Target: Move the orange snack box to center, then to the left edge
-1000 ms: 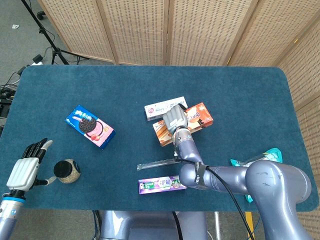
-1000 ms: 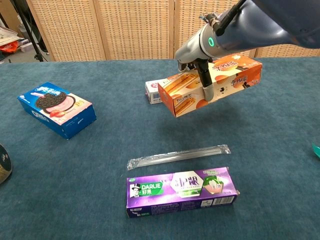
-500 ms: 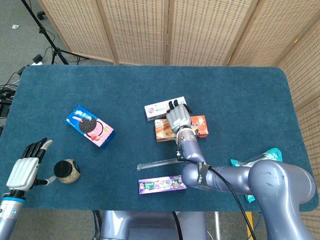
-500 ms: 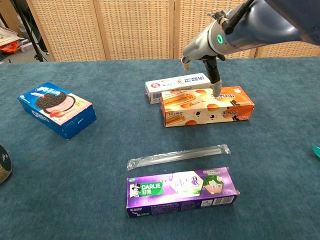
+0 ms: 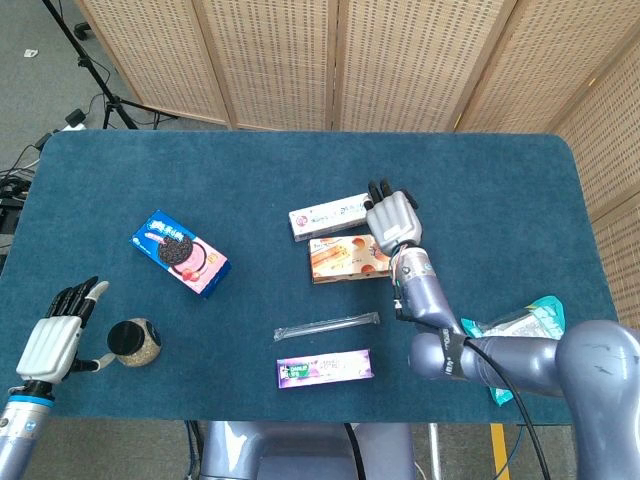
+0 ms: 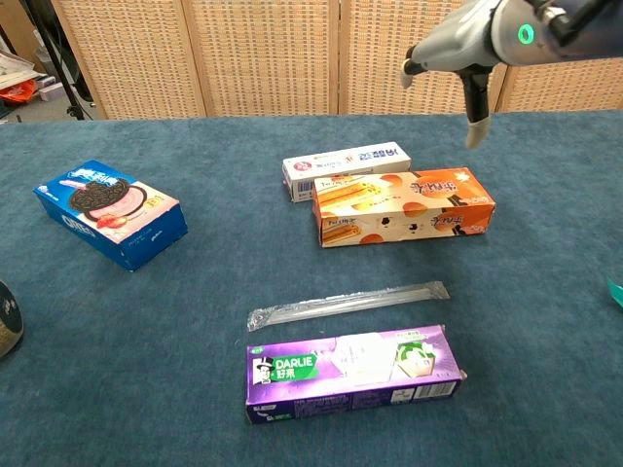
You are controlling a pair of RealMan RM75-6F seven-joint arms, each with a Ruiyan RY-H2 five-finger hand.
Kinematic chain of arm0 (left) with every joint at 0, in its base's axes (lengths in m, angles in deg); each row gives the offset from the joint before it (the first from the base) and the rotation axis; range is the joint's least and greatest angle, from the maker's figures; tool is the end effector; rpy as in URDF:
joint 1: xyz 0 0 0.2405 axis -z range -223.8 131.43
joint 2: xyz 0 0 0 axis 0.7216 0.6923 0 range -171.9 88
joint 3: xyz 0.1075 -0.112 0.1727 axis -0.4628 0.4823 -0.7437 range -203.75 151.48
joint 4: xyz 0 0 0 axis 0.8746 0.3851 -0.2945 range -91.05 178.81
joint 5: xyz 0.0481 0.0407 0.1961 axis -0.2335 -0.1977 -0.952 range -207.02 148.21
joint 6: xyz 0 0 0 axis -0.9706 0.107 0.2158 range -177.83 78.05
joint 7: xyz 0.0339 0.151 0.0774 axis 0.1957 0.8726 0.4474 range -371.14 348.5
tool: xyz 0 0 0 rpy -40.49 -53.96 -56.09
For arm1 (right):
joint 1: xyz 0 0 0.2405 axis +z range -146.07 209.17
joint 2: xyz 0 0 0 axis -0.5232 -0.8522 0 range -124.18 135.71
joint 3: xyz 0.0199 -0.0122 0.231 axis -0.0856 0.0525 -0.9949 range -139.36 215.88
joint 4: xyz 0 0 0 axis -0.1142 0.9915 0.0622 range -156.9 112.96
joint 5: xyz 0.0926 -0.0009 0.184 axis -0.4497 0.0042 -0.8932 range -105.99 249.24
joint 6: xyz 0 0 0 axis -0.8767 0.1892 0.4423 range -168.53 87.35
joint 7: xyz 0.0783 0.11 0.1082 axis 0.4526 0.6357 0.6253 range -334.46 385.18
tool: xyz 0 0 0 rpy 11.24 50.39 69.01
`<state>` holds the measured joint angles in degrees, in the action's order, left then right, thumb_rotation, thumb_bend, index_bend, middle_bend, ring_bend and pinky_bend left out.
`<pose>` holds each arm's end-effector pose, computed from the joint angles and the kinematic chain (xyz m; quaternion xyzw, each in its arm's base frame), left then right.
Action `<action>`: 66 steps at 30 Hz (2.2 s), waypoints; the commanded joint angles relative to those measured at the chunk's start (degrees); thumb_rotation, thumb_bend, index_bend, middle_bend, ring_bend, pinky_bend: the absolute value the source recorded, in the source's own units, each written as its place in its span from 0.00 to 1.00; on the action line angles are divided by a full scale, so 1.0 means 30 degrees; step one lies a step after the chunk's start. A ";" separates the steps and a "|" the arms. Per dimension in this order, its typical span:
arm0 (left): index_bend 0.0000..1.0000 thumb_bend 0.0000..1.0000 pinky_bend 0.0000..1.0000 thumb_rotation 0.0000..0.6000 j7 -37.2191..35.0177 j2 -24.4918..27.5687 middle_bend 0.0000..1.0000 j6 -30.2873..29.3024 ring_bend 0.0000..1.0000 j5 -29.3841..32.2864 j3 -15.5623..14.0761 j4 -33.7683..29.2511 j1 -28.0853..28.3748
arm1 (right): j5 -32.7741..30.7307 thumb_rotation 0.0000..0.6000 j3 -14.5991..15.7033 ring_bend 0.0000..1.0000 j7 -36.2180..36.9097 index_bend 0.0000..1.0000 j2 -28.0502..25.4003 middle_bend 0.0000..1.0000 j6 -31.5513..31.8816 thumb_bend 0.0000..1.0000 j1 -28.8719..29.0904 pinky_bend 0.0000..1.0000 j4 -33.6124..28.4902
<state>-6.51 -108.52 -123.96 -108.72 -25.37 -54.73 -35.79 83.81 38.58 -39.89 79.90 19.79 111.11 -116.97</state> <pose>-0.2716 0.2196 0.0977 -0.6204 -0.4682 -0.3463 0.5253 -0.0470 -0.4211 0.0453 0.8001 -0.1516 0.1136 0.5692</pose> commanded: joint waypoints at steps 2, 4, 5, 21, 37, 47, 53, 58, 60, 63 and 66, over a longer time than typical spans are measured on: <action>0.00 0.11 0.00 1.00 0.0283 -0.0138 0.00 -0.0023 0.00 -0.0049 -0.0061 0.0009 -0.0002 | 0.6024 1.00 0.1034 0.00 0.4744 0.08 -0.2413 0.00 0.2314 0.00 -0.3830 0.41 -0.2199; 0.00 0.11 0.00 1.00 0.0505 -0.0286 0.00 -0.0107 0.00 -0.0120 -0.0069 0.0086 -0.0003 | 0.7780 1.00 0.1662 0.00 0.6594 0.06 -0.2914 0.00 0.3479 0.00 -0.5591 0.41 -0.2525; 0.00 0.11 0.00 1.00 0.0606 -0.0380 0.00 -0.0163 0.00 -0.0127 -0.0069 0.0140 -0.0020 | 0.8992 1.00 0.1985 0.00 0.7537 0.05 -0.3046 0.00 0.4120 0.00 -0.6446 0.41 -0.2576; 0.00 0.11 0.00 1.00 0.1748 -0.1285 0.00 -0.0492 0.00 -0.0286 -0.0151 0.0715 -0.0077 | 1.8795 1.00 0.3921 0.00 1.6849 0.00 -0.1287 0.00 1.0197 0.00 -1.5258 0.17 0.1878; 0.00 0.11 0.00 1.00 0.2271 -0.1798 0.00 -0.0568 0.00 -0.0379 -0.0190 0.1152 -0.0073 | 2.0202 1.00 0.4210 0.00 2.0390 0.00 -0.0073 0.00 1.0998 0.00 -1.9688 0.00 0.5727; 0.00 0.11 0.00 1.00 0.2281 -0.2006 0.00 -0.0466 0.00 -0.0132 -0.0057 0.0972 -0.0021 | 2.0946 1.00 0.3185 0.00 2.1021 0.00 -0.0451 0.00 1.0687 0.00 -2.0420 0.00 0.5827; 0.00 0.11 0.00 1.00 0.2817 -0.1518 0.00 0.0219 0.00 0.0486 0.0552 -0.0494 0.0612 | 2.1245 1.00 0.2755 0.00 2.0975 0.00 -0.0544 0.00 1.0110 0.00 -2.0664 0.00 0.5702; 0.00 0.12 0.00 1.00 0.2858 -0.0033 0.00 0.1278 0.00 0.1264 0.1704 -0.2766 0.1709 | 2.1602 1.00 0.2319 0.00 2.0977 0.00 -0.0619 0.00 0.9953 0.00 -2.0919 0.00 0.5605; 0.00 0.12 0.00 1.00 0.2666 0.0827 0.00 0.1933 0.00 0.1723 0.2108 -0.3655 0.2158 | 2.1630 1.00 0.2112 0.00 2.1015 0.00 -0.0650 0.00 0.9838 0.00 -2.1026 0.00 0.5619; 0.00 0.12 0.00 1.00 0.1204 0.2763 0.00 0.3689 0.00 0.2802 0.2911 -0.5277 0.3073 | 2.1679 1.00 0.1715 0.00 2.1189 0.00 -0.0715 0.00 0.9616 0.00 -2.1236 0.00 0.5658; 0.00 0.12 0.00 1.00 -0.0313 0.4051 0.00 0.4861 0.00 0.3637 0.3756 -0.5900 0.3813 | 2.1716 1.00 0.1383 0.00 2.1284 0.00 -0.0776 0.00 0.9418 0.00 -2.1400 0.00 0.5642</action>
<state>-3.13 -100.05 -113.26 -100.84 -17.02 -69.51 -27.12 148.89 42.99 23.81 77.67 48.26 47.11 -100.03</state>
